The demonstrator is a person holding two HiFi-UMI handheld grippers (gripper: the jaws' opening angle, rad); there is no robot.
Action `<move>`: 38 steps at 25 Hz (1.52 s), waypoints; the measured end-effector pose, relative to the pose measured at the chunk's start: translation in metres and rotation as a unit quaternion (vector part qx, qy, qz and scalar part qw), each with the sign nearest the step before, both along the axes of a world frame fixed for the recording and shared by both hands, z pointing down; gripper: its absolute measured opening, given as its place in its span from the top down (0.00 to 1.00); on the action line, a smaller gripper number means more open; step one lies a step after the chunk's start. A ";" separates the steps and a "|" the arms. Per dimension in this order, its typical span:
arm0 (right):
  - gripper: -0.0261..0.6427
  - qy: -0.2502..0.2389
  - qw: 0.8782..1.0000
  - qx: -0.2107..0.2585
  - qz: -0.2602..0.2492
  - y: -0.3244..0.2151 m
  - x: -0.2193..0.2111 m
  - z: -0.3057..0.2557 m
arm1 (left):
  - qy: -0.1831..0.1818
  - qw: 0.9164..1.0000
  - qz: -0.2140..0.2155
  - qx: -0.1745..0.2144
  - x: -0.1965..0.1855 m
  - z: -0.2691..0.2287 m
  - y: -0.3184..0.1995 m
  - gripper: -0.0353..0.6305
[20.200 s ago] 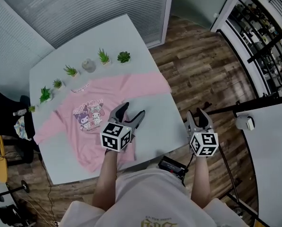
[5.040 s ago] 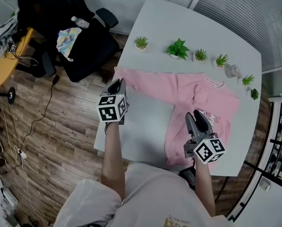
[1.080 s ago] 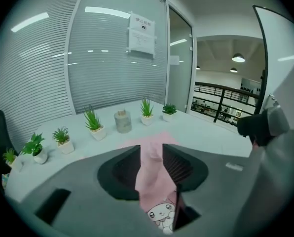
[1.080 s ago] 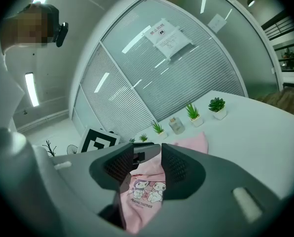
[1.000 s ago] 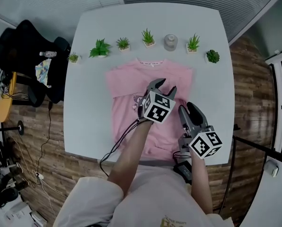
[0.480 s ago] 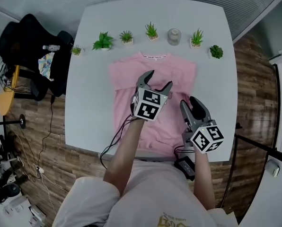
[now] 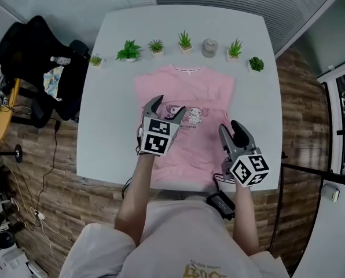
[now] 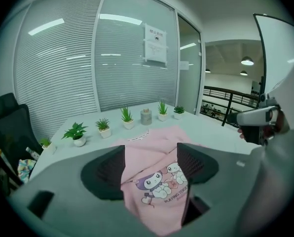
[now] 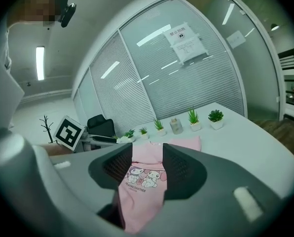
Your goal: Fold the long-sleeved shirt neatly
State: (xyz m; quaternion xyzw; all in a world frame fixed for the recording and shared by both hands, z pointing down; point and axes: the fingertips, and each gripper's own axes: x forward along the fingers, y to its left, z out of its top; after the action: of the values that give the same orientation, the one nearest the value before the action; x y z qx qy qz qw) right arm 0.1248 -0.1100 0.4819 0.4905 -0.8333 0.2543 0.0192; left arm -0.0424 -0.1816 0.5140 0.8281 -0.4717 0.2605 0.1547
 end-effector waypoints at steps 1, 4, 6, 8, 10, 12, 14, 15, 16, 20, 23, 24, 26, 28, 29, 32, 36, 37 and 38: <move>0.68 0.002 1.000 0.002 0.002 0.006 -0.002 -0.002 | 0.002 1.000 -0.001 0.001 -0.005 -0.002 0.008 0.44; 0.68 0.010 1.000 0.008 0.005 0.026 -0.007 -0.005 | 0.007 1.000 -0.004 0.007 -0.020 -0.009 0.031 0.44; 0.68 0.016 1.000 0.012 0.010 0.041 -0.010 -0.008 | 0.010 1.000 -0.005 0.011 -0.029 -0.012 0.047 0.44; 0.68 0.022 1.000 0.014 0.014 0.055 -0.012 -0.012 | 0.014 1.000 -0.008 0.013 -0.038 -0.014 0.062 0.44; 0.68 0.028 0.999 0.017 0.015 0.070 -0.014 -0.016 | 0.017 1.000 -0.013 0.013 -0.047 -0.013 0.077 0.44; 0.68 0.032 0.999 0.021 0.018 0.081 -0.015 -0.021 | 0.021 1.000 -0.015 0.011 -0.054 -0.013 0.090 0.44; 0.68 0.034 0.999 0.022 0.022 0.092 -0.014 -0.023 | 0.028 0.999 -0.018 0.008 -0.059 -0.014 0.103 0.44; 0.68 0.035 0.999 0.021 0.024 0.097 -0.013 -0.023 | 0.030 0.999 -0.020 0.007 -0.062 -0.014 0.110 0.44; 0.67 0.036 0.999 0.020 0.026 0.102 -0.012 -0.022 | 0.032 0.999 -0.021 0.007 -0.064 -0.015 0.116 0.44; 0.67 0.041 0.999 0.011 0.029 0.121 -0.011 -0.014 | 0.043 0.999 -0.013 -0.004 -0.071 -0.007 0.142 0.45; 0.67 0.044 0.999 0.003 0.026 0.134 -0.013 -0.004 | 0.049 0.999 -0.004 -0.022 -0.073 0.007 0.162 0.45; 0.67 0.045 0.999 0.000 0.025 0.139 -0.014 -0.001 | 0.051 0.998 -0.002 -0.028 -0.074 0.011 0.169 0.45; 0.67 0.048 0.999 -0.006 0.023 0.147 -0.013 0.006 | 0.054 0.998 0.008 -0.040 -0.073 0.018 0.182 0.46; 0.67 0.055 0.998 -0.014 0.017 0.155 -0.014 0.015 | 0.056 0.997 0.026 -0.052 -0.070 0.026 0.196 0.47; 0.67 0.060 0.998 -0.017 0.014 0.160 -0.014 0.019 | 0.056 0.996 0.037 -0.058 -0.069 0.030 0.203 0.49; 0.67 0.079 0.997 -0.028 0.003 0.174 -0.014 0.033 | 0.053 0.992 0.078 -0.084 -0.064 0.042 0.228 0.52; 0.67 0.097 0.994 -0.047 -0.012 0.189 -0.010 0.054 | 0.041 0.982 0.130 -0.131 -0.054 0.062 0.259 0.54; 0.67 0.102 0.993 -0.052 -0.017 0.193 -0.010 0.060 | 0.037 0.980 0.139 -0.140 -0.052 0.066 0.265 0.54; 0.67 0.107 0.992 -0.057 -0.022 0.197 -0.009 0.065 | 0.034 0.977 0.147 -0.149 -0.051 0.070 0.271 0.54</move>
State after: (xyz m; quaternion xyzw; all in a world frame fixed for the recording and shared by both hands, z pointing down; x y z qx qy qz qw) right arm 0.1155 0.0866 0.5473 0.4946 -0.8211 0.2471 0.1414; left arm -0.0936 0.0896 0.5842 0.8643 -0.2956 0.3191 0.2525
